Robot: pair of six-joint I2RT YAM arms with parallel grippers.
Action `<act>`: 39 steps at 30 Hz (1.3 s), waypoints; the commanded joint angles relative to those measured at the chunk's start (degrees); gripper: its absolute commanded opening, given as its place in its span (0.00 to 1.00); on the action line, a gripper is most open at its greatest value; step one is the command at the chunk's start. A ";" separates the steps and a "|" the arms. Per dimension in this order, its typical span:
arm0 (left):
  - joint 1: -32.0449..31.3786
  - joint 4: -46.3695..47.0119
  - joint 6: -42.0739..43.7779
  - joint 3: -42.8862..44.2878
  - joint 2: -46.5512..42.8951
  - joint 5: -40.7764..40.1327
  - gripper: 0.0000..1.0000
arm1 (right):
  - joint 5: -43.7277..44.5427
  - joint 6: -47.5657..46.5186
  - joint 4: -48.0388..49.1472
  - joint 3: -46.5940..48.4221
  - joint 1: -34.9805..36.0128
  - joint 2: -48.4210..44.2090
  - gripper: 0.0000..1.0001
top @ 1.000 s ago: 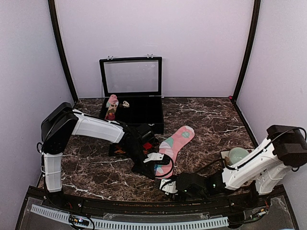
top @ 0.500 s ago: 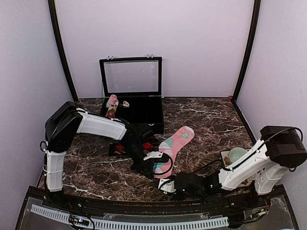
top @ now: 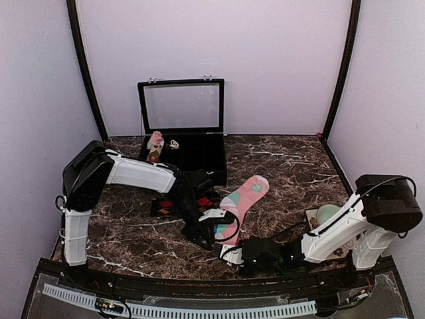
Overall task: Roll the socks
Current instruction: Roll the sock at the center of the board.
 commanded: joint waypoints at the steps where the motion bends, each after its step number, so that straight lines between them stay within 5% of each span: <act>1: 1.77 0.68 -0.58 -0.01 -4.19 1.30 0.49 | -3.29 5.32 -3.32 -1.69 -0.85 3.26 0.00; 4: 3.53 1.52 -0.31 -2.04 -7.23 2.08 0.65 | -5.96 8.82 -4.19 -1.69 -2.25 2.59 0.00; 6: 3.92 1.21 1.06 -3.52 -9.05 1.73 0.67 | -7.68 11.21 -4.52 -1.69 -3.29 1.10 0.00; 25: -3.90 20.63 4.57 -18.82 -18.10 -10.37 0.65 | -38.82 33.96 -5.78 0.24 -18.33 -5.04 0.00; 39: -7.53 24.56 9.80 -20.20 -16.38 -18.63 0.59 | -47.74 43.51 -4.00 1.88 -25.11 -2.14 0.00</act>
